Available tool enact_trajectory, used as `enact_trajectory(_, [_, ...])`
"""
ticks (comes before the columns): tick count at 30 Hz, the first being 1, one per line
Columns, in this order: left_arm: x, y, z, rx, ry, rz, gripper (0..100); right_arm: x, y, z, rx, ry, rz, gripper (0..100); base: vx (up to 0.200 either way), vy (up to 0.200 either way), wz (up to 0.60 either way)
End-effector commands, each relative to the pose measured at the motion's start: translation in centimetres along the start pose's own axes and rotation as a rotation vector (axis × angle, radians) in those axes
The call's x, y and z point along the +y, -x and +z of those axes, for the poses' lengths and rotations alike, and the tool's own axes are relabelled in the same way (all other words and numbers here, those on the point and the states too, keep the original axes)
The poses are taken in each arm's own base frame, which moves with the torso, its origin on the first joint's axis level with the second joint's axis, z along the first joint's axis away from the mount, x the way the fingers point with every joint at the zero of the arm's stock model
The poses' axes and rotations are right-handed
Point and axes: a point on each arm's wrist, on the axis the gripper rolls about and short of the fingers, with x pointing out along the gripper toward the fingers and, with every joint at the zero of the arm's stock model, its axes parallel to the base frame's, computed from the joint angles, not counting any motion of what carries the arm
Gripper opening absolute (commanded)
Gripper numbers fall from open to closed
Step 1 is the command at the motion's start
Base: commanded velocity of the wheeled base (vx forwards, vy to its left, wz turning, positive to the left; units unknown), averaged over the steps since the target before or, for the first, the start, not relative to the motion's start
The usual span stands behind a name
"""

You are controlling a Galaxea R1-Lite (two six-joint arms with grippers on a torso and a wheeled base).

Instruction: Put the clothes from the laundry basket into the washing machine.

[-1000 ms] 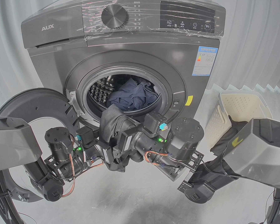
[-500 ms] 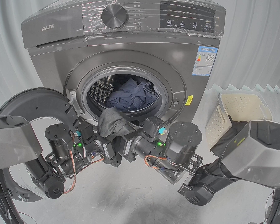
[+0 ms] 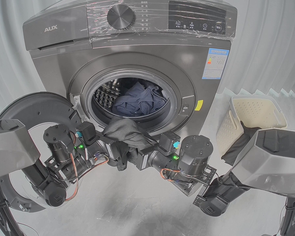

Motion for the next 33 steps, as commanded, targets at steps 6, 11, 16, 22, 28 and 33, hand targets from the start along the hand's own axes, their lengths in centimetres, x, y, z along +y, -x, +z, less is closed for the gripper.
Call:
enact_trajectory(6, [-0.2, 0.1, 0.3, -0.013, -0.001, -0.005, 0, 0.4, 0.2, -0.4, 0.014, 0.002, 0.012, 100, 0.000, 0.000, 0.00])
enact_trajectory(11, [-0.2, 0.1, 0.4, -0.015, -0.001, -0.005, 0, -0.9, 3.5, -0.9, 0.121, 0.069, -0.002, 100, 0.000, 0.000, 0.00])
enact_trajectory(16, [-0.4, 0.3, 1.0, -0.034, -0.004, -0.009, 0, -2.5, 6.5, -1.1, 0.199, 0.109, 0.011, 100, 0.000, 0.000, 0.00])
enact_trajectory(22, [-0.8, 0.8, 2.1, -0.065, -0.007, -0.022, 0, -3.8, 9.1, -0.4, 0.215, 0.140, 0.068, 100, 0.000, 0.000, 0.00])
enact_trajectory(28, [-0.9, 1.7, 1.9, -0.045, -0.014, -0.011, 0, -6.4, 8.7, 1.1, 0.108, 0.114, 0.000, 100, 0.000, 0.000, 0.00])
enact_trajectory(33, [-1.0, 2.2, 2.2, -0.049, -0.014, -0.006, 0, -7.8, 8.6, 0.7, 0.121, 0.069, -0.055, 100, 0.000, 0.000, 0.00])
